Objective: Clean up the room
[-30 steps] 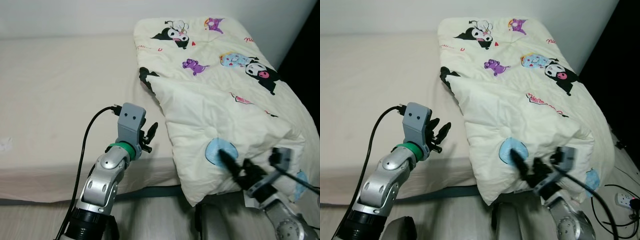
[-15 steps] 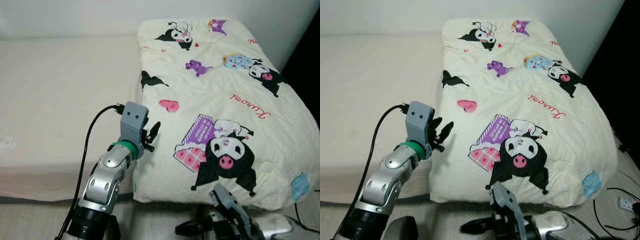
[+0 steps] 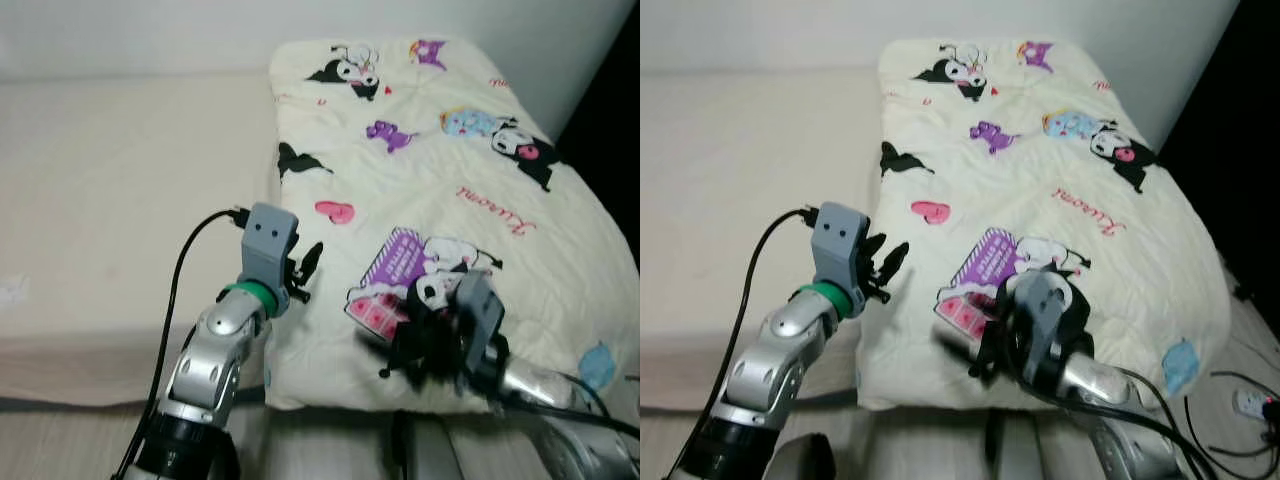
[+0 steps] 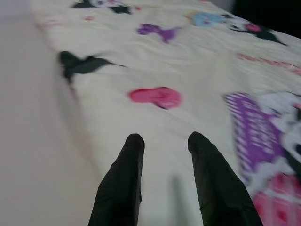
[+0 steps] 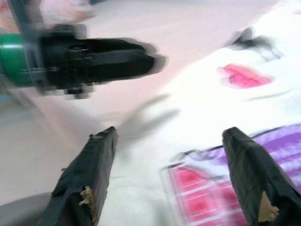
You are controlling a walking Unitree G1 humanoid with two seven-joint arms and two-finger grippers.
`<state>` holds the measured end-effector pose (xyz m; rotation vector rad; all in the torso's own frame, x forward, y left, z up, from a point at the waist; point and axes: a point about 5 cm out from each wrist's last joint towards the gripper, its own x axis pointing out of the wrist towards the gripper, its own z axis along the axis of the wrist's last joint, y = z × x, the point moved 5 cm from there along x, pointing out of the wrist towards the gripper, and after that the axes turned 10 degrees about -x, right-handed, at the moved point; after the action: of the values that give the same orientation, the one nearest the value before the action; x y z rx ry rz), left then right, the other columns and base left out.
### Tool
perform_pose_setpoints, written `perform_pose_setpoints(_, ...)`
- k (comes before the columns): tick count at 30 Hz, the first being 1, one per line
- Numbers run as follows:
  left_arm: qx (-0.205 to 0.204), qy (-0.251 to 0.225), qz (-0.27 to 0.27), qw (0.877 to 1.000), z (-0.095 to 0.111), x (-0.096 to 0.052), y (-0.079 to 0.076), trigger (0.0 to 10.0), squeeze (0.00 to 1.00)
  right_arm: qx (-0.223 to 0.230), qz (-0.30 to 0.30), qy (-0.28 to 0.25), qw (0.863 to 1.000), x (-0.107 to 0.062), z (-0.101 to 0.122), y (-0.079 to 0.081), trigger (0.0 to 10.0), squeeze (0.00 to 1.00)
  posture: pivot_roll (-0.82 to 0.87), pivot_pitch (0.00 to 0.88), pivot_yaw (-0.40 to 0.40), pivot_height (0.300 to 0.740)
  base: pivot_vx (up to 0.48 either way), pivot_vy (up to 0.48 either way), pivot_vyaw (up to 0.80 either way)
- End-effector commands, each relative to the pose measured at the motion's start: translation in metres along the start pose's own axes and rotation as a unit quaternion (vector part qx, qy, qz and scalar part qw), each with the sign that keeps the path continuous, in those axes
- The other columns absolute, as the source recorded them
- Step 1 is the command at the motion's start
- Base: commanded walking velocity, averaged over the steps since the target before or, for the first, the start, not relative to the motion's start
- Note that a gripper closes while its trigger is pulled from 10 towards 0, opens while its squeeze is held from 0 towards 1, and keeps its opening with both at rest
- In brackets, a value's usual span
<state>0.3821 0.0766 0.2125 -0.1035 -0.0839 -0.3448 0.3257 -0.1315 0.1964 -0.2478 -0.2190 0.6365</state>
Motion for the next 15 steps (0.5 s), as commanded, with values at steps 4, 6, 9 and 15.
perform_pose_setpoints(4, 0.026, -0.047, 0.12, 0.991, 0.019, -0.004, 0.052, 10.0, 0.0, -0.035, -0.137, -0.016, 0.99, 0.003, 0.0, -0.03, 10.0, 0.0, -0.14, 0.116, 0.108, 0.552, 0.0, 0.0, 0.0)
perform_pose_setpoints(6, 0.03, -0.046, 0.202, 0.978, 0.019, -0.014, 0.091, 10.0, 0.0, -0.027, -0.159, -0.026, 0.987, 0.007, 0.001, -0.031, 10.0, 0.0, -0.13, 0.108, 0.095, 0.552, 0.0, 0.0, 0.0)
perform_pose_setpoints(9, 0.036, -0.036, 0.234, 0.971, 0.011, -0.029, 0.116, 10.0, 0.0, -0.026, -0.158, -0.034, 0.987, 0.012, 0.002, -0.028, 10.0, 0.0, -0.13, 0.098, 0.071, 0.552, 0.0, 0.0, 0.0)
perform_pose_setpoints(15, 0.022, -0.017, 0.241, 0.97, -0.008, -0.059, 0.135, 10.0, 0.0, -0.042, -0.168, -0.058, 0.983, 0.024, 0.01, -0.029, 10.0, 0.0, -0.12, 0.083, 0.029, 0.552, 0.0, 0.0, 0.0)
